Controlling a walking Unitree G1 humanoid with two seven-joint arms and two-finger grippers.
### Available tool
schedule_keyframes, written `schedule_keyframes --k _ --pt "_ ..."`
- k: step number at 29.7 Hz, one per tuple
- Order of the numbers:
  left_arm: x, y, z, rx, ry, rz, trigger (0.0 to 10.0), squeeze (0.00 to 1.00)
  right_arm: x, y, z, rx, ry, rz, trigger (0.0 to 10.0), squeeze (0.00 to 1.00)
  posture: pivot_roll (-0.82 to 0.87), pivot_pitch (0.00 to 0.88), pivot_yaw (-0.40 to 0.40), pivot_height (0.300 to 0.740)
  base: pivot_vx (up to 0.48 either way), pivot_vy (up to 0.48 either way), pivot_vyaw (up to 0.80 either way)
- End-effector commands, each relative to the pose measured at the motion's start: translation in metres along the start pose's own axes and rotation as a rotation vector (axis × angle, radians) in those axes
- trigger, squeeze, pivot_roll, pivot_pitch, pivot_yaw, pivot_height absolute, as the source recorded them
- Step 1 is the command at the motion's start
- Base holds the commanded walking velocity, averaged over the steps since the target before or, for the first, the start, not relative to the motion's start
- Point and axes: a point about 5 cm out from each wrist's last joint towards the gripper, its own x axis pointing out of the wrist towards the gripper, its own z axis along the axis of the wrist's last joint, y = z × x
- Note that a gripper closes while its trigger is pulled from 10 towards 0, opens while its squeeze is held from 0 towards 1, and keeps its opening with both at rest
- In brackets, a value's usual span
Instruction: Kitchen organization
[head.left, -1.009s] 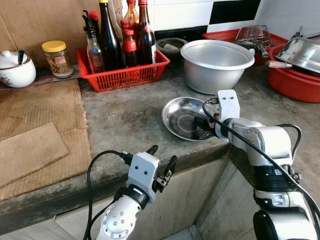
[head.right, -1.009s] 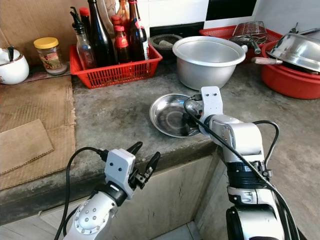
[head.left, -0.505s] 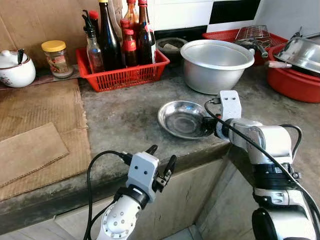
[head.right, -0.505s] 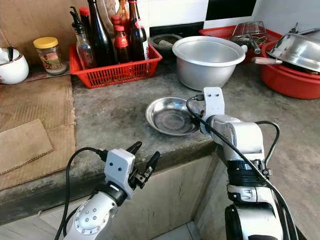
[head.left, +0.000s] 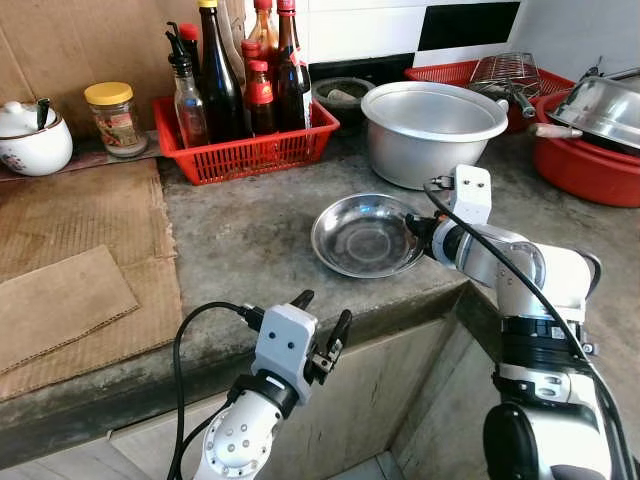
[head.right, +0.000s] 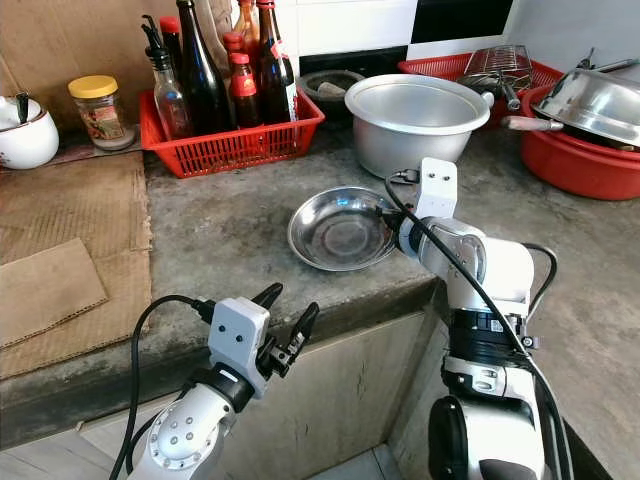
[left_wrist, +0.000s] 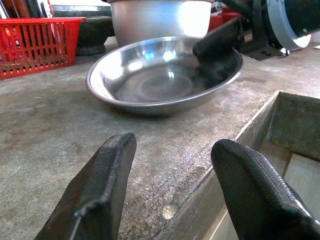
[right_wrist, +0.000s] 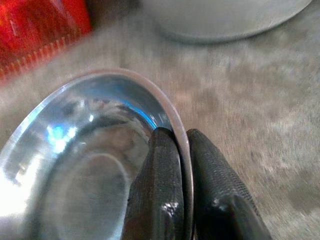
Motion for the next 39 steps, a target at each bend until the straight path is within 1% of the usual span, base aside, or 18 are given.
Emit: schedule_keyframes --k 1,2,4,5,6,7,10,12,17,18,19,21,23,27,29,30,32,39 --pt "-0.001 -0.001 0.001 0.001 0.000 -0.003 10.0 0.00 -0.002 -0.006 -0.002 0.031 -0.028 -0.041 0.0 0.00 0.16 0.083 -0.072 0.740 0.000 0.000 0.00" --pt "-0.001 -0.001 0.002 0.001 -0.002 0.003 10.0 0.00 -0.004 -0.003 -0.001 0.085 -0.070 -0.026 0.0 0.00 0.16 0.083 -0.072 0.740 0.000 0.000 0.00" --pt "-0.001 -0.001 0.002 0.001 -0.002 0.003 10.0 0.00 -0.004 -0.003 -0.001 0.085 -0.070 -0.026 0.0 0.00 0.16 0.083 -0.072 0.740 0.000 0.000 0.00" --pt "-0.001 -0.001 0.001 0.001 -0.001 0.004 10.0 0.00 -0.006 0.000 -0.002 0.113 -0.086 -0.011 0.0 0.00 0.16 0.077 -0.065 0.740 0.000 0.000 0.00" --pt "-0.001 0.000 0.001 0.001 0.001 0.004 10.0 0.00 -0.009 0.005 -0.003 0.169 -0.116 0.015 0.0 0.00 0.16 0.074 -0.064 0.740 0.000 0.000 0.00" --pt "-0.001 0.000 0.001 0.001 0.001 0.004 10.0 0.00 -0.009 0.005 -0.003 0.169 -0.116 0.015 0.0 0.00 0.16 0.074 -0.064 0.740 0.000 0.000 0.00" --pt "0.000 0.000 0.001 -0.002 -0.001 0.004 10.0 0.00 -0.017 0.009 -0.006 0.216 -0.170 0.036 0.0 0.00 0.16 0.065 -0.062 0.740 0.000 0.000 0.00" --pt "0.000 0.001 0.001 -0.001 -0.003 0.007 10.0 0.00 -0.023 0.013 -0.010 0.272 -0.210 0.060 0.0 0.00 0.16 0.062 -0.060 0.740 0.000 0.000 0.00" --pt "-0.001 0.002 0.001 0.001 -0.004 0.009 10.0 0.00 -0.028 0.014 -0.011 0.293 -0.247 0.068 0.0 0.00 0.16 0.060 -0.057 0.740 0.000 0.000 0.00" --pt "0.000 0.003 0.002 0.007 -0.012 0.019 10.0 0.00 -0.034 0.010 -0.011 0.319 -0.288 0.050 0.0 0.00 0.16 0.060 -0.054 0.740 0.000 0.000 0.00" --pt "0.000 0.004 0.003 0.009 -0.018 0.025 10.0 0.00 -0.037 0.008 -0.012 0.323 -0.315 0.038 0.0 0.00 0.16 0.062 -0.053 0.740 0.000 0.000 0.00" --pt "0.000 0.006 0.005 0.007 -0.031 0.034 10.0 0.00 -0.042 0.005 -0.011 0.299 -0.361 0.024 0.0 0.00 0.15 0.063 -0.050 0.740 0.000 0.000 0.00" --pt "0.000 0.007 0.007 0.006 -0.037 0.040 10.0 0.00 -0.052 0.003 -0.008 0.214 -0.450 -0.021 0.0 0.00 0.15 0.067 -0.049 0.740 0.000 0.000 0.00" --pt "0.001 0.008 0.009 0.002 -0.044 0.046 10.0 0.00 -0.059 0.008 -0.010 0.132 -0.488 -0.022 0.0 0.00 0.15 0.072 -0.043 0.740 0.000 0.000 0.00" --pt "0.001 0.009 0.009 0.004 -0.044 0.051 10.0 0.00 -0.060 0.010 -0.013 0.117 -0.482 -0.019 0.0 0.00 0.15 0.073 -0.041 0.740 0.000 0.000 0.00" --pt "0.001 0.009 0.009 0.007 -0.043 0.052 10.0 0.00 -0.061 0.011 -0.015 0.097 -0.483 -0.021 10.0 0.00 0.15 0.073 -0.041 0.740 0.000 0.000 0.00" --pt "0.001 0.009 0.009 0.005 -0.045 0.050 10.0 0.00 -0.061 0.014 -0.016 0.059 -0.492 -0.021 10.0 0.00 0.15 0.073 -0.039 0.740 0.000 0.000 0.00" --pt "0.002 0.010 0.014 0.015 -0.071 0.057 10.0 0.00 -0.062 0.019 -0.012 0.011 -0.544 -0.001 10.0 0.00 0.15 0.075 -0.040 0.740 -0.187 0.000 0.00"
